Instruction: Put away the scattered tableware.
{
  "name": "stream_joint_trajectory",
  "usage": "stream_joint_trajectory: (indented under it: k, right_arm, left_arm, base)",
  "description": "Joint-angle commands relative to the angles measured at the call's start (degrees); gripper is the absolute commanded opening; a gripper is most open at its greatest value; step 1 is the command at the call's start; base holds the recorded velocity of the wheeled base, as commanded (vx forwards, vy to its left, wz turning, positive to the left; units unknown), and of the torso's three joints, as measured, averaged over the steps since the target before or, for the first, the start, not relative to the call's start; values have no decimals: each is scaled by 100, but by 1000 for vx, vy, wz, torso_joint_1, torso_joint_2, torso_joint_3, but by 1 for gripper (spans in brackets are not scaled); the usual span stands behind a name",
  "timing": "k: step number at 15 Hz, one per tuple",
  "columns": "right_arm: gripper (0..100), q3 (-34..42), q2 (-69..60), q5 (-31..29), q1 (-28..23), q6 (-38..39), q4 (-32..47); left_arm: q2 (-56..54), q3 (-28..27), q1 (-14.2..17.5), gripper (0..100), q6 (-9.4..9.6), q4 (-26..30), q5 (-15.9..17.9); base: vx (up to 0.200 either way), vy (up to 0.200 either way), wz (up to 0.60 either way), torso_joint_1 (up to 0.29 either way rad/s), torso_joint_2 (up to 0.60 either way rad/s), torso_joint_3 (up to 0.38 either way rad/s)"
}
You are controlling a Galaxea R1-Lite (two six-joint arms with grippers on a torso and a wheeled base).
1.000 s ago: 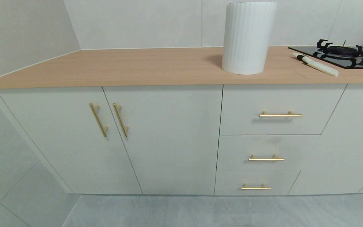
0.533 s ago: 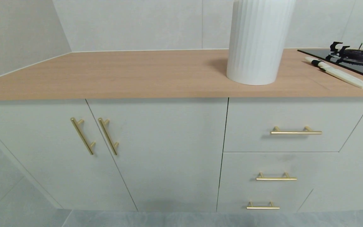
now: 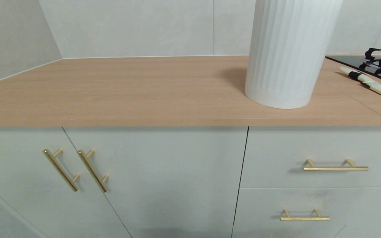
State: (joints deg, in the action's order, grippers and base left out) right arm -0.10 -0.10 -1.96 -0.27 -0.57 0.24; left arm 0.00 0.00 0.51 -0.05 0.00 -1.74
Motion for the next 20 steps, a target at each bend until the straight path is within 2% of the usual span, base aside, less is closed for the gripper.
stream_joint_trajectory:
  k: [1,2,16,20]
  right_arm:
    - [100,1,10,3,0,-4,2]
    - [100,1,10,3,0,-4,2]
    - [100,1,10,3,0,5,2]
    - [100,1,10,3,0,5,2]
  left_arm:
    - [0,0,2,100,-4,0,-1]
    - [0,0,2,100,-4,0,-1]
    - [0,0,2,100,22,0,-1]
    - [0,0,2,100,22,0,-1]
  base:
    - [0,0,0,0,0,0]
    - [0,0,-600,7,-2,-2]
    - [0,0,0,0,0,0]
    - [0,-200,0,2,4,-1]
